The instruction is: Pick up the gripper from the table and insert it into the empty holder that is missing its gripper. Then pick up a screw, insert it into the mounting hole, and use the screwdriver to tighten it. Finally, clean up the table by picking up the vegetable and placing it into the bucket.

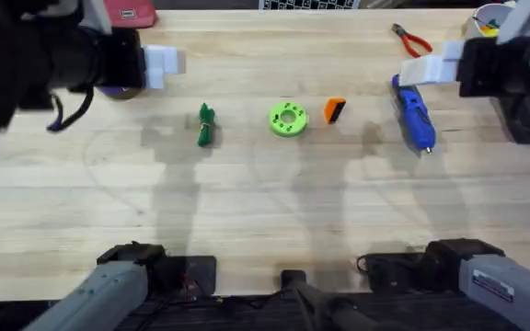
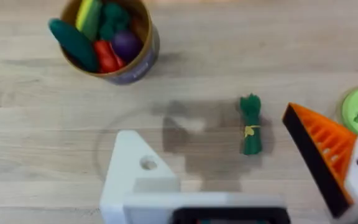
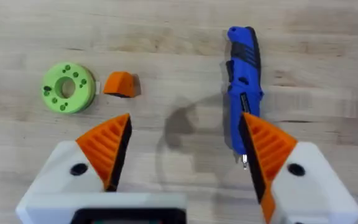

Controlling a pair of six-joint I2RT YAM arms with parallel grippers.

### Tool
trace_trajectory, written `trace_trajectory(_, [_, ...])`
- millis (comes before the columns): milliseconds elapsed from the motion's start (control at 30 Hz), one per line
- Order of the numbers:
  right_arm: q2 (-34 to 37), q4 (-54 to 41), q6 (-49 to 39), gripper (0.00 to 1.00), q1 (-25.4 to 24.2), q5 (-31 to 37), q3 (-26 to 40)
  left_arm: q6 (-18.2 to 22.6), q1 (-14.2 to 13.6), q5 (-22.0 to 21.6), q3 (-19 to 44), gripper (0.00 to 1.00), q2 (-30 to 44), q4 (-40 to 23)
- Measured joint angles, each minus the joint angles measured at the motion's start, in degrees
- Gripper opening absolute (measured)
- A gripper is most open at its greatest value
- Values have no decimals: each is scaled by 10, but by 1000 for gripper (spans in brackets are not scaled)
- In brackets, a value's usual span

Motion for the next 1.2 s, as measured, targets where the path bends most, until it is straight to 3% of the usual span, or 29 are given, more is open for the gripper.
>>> trace_trajectory(233, [29, -11, 0, 994, 0, 0, 9, 0, 0, 0, 52, 985, 97, -57])
trace_trajectory(600, [29, -15, 0, 994, 0, 0, 9, -1, -2, 14, 52, 987, 125, -66])
trace_trajectory(900, [29, -20, 0, 994, 0, 0, 10, -48, -72, 33, 56, 987, 188, -115])
trace_trajectory(1200, [29, -20, 0, 994, 0, 0, 10, -84, -76, 67, 56, 987, 322, -95])
